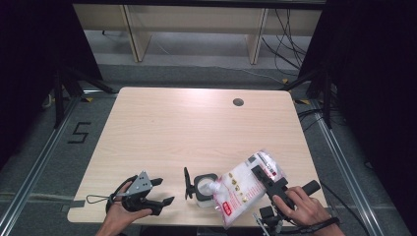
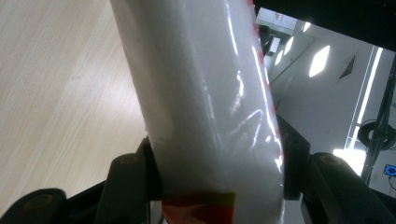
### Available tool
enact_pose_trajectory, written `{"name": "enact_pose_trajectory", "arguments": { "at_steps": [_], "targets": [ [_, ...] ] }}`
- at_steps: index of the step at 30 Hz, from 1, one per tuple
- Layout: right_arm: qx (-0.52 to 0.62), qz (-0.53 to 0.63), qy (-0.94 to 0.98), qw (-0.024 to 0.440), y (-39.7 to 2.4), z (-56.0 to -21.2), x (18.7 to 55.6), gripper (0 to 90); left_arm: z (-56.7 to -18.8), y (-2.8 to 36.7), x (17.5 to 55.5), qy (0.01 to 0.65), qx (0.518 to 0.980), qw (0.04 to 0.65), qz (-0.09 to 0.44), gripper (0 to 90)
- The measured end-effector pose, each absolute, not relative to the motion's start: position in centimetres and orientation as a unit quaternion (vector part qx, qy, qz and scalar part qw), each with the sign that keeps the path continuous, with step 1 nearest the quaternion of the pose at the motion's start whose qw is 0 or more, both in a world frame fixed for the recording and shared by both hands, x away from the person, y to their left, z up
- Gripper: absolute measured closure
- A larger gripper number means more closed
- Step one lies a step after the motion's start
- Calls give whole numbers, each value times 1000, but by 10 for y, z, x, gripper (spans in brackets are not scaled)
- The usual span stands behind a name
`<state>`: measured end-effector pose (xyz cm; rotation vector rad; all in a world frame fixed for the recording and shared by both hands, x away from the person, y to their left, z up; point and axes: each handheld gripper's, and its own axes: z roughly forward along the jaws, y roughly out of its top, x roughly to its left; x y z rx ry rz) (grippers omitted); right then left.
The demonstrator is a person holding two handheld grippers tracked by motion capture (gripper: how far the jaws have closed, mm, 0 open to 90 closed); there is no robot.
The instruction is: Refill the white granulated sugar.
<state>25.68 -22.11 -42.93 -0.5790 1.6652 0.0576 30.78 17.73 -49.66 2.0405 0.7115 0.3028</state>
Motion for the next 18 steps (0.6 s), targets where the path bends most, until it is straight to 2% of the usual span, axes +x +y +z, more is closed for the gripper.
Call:
{"name": "enact_pose_trajectory", "arguments": {
  "at_steps": [18],
  "targets": [
    [-264,23,722,639,-222,-425,257,519,-497,177,308,295,829,460,122,238]
  ]
}}
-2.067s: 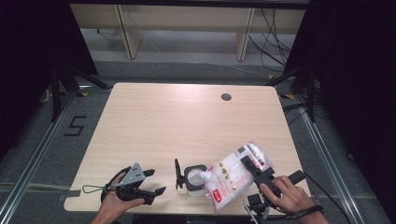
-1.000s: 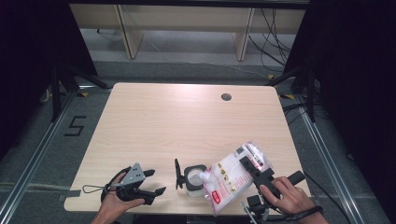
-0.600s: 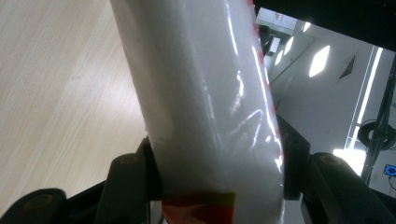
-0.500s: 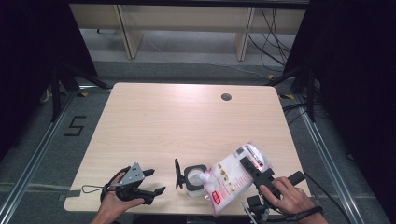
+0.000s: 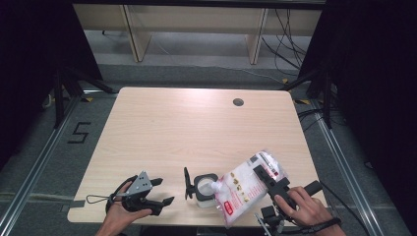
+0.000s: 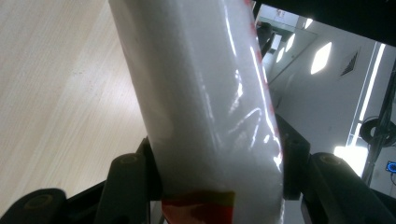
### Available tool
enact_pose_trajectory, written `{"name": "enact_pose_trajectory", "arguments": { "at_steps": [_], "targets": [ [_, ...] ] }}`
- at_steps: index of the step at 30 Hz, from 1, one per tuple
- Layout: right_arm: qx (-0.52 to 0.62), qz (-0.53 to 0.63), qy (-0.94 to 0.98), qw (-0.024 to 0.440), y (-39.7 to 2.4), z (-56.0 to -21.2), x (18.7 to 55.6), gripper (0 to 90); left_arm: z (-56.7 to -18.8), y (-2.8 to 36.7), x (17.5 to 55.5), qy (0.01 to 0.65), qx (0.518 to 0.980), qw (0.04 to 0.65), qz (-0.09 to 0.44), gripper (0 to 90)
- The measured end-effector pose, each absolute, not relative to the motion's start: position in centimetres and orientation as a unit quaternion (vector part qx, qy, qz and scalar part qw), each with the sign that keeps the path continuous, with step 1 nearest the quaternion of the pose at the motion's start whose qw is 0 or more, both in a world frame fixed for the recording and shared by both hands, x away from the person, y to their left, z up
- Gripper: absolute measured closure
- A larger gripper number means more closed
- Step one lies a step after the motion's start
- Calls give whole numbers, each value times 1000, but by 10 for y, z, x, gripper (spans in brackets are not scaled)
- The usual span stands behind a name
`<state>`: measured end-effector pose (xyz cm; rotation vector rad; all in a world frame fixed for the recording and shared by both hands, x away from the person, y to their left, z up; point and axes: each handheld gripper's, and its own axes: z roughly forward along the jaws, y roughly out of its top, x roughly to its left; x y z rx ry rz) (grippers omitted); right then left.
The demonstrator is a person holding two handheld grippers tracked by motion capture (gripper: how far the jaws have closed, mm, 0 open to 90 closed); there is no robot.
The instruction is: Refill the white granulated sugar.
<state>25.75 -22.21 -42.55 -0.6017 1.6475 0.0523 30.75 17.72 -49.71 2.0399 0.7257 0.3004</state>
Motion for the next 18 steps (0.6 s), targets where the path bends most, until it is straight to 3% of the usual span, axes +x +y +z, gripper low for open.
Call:
{"name": "enact_pose_trajectory", "arguments": {
  "at_steps": [18],
  "targets": [
    [-275,24,715,642,-220,-423,259,519,-498,176,307,292,829,462,120,238]
  ]
}}
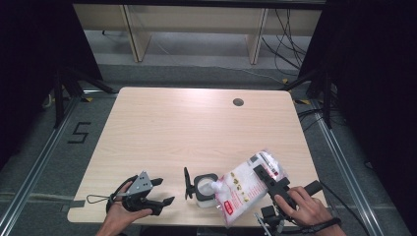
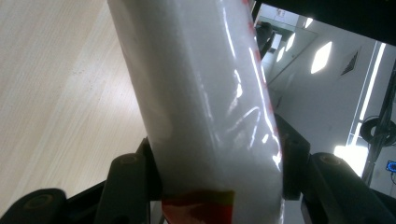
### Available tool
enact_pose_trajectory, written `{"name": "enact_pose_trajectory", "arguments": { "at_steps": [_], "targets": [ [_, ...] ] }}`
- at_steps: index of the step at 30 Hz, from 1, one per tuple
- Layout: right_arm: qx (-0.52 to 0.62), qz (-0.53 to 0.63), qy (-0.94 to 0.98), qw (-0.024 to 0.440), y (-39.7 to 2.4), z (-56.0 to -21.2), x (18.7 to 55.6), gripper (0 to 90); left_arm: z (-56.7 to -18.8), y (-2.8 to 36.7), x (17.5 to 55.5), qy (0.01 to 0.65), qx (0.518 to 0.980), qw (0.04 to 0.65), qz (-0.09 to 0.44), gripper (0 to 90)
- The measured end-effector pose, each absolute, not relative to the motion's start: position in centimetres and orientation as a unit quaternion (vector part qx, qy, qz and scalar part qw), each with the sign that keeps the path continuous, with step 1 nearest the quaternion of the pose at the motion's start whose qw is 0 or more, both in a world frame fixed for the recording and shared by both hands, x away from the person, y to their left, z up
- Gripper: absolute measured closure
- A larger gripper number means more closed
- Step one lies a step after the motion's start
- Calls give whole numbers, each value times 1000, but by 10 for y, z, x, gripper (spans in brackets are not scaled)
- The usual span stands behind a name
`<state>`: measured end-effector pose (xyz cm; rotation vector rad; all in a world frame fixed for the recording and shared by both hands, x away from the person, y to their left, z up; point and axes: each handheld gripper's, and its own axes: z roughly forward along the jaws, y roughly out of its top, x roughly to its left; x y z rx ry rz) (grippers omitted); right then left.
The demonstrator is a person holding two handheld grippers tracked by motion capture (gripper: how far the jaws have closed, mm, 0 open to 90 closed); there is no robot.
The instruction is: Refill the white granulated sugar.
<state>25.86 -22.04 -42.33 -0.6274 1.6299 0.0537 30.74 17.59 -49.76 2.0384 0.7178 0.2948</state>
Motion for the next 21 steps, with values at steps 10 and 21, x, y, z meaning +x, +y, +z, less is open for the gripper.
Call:
{"name": "enact_pose_trajectory", "arguments": {
  "at_steps": [10,21],
  "targets": [
    [-272,21,721,637,-221,-424,260,519,-498,176,307,293,828,463,119,238],
    [-269,18,722,638,-222,-424,259,519,-496,178,309,289,829,462,126,238]
  ]
}}
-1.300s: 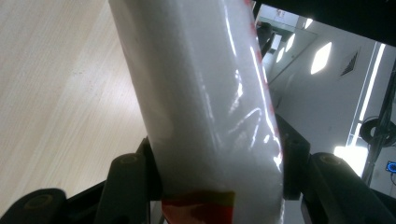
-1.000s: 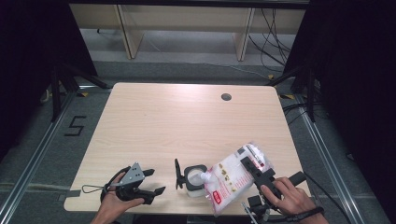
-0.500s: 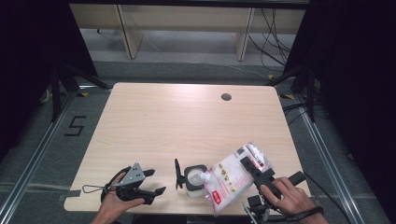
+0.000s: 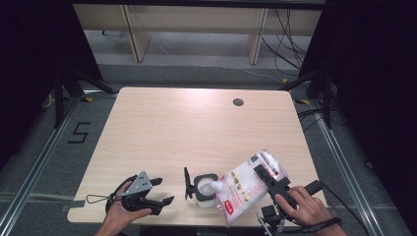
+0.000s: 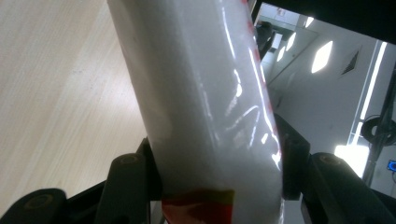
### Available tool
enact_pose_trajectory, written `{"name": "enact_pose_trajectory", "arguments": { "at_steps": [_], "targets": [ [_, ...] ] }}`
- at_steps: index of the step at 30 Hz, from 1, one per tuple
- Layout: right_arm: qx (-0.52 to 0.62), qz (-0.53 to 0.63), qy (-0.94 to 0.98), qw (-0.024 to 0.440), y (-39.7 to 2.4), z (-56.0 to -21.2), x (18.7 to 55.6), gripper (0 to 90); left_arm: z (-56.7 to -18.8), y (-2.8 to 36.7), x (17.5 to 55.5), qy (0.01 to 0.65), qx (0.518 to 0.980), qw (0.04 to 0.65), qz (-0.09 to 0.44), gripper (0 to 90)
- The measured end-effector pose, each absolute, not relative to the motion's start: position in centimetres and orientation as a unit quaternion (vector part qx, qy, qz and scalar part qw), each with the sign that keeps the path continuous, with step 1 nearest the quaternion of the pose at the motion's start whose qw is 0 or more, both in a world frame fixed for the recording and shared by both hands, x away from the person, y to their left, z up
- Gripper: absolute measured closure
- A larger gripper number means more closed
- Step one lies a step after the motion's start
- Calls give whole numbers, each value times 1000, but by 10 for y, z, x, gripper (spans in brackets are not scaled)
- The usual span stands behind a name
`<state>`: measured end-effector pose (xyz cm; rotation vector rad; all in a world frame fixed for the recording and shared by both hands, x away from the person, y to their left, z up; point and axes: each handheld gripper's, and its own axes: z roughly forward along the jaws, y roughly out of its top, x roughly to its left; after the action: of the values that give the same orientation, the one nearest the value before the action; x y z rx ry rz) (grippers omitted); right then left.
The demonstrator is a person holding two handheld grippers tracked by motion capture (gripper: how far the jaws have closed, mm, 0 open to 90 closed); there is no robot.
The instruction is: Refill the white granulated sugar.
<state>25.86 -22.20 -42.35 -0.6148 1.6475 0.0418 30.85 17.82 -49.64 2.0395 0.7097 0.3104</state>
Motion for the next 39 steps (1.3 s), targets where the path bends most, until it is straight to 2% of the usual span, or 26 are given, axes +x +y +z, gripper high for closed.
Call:
{"name": "enact_pose_trajectory", "arguments": {
  "at_steps": [3,8,9,12,14,17,19,22,25,27,29,30,32,34,39],
  "targets": [
    [-270,25,719,640,-222,-422,258,519,-497,177,308,301,823,466,120,238],
    [-271,27,718,640,-221,-423,259,520,-496,179,309,286,829,464,126,238],
    [-273,26,717,641,-221,-423,259,519,-497,177,307,304,819,472,118,238],
    [-269,26,719,640,-221,-423,258,519,-496,179,309,285,830,462,127,238],
    [-288,25,711,641,-219,-420,260,520,-496,178,309,289,827,466,125,238],
    [-241,22,737,631,-224,-426,254,520,-496,179,309,286,829,463,127,238],
    [-248,32,731,635,-223,-426,256,519,-497,177,307,302,822,467,119,238],
    [-245,26,736,631,-222,-427,255,519,-496,179,309,284,831,462,125,238],
    [-272,29,717,641,-219,-423,257,520,-496,178,308,299,825,465,120,238],
    [-246,31,732,635,-223,-427,255,520,-496,179,309,285,830,463,126,238],
    [-276,34,713,643,-219,-423,258,520,-497,177,307,305,819,471,118,238],
    [-247,30,731,635,-222,-427,255,520,-497,178,308,299,824,466,120,237],
    [-258,34,726,637,-222,-426,256,520,-496,179,309,284,831,462,125,238],
    [-271,37,717,641,-220,-424,257,520,-497,177,307,305,819,471,117,238],
    [-265,34,726,634,-221,-424,259,521,-496,178,309,287,828,464,125,238]
  ]
}}
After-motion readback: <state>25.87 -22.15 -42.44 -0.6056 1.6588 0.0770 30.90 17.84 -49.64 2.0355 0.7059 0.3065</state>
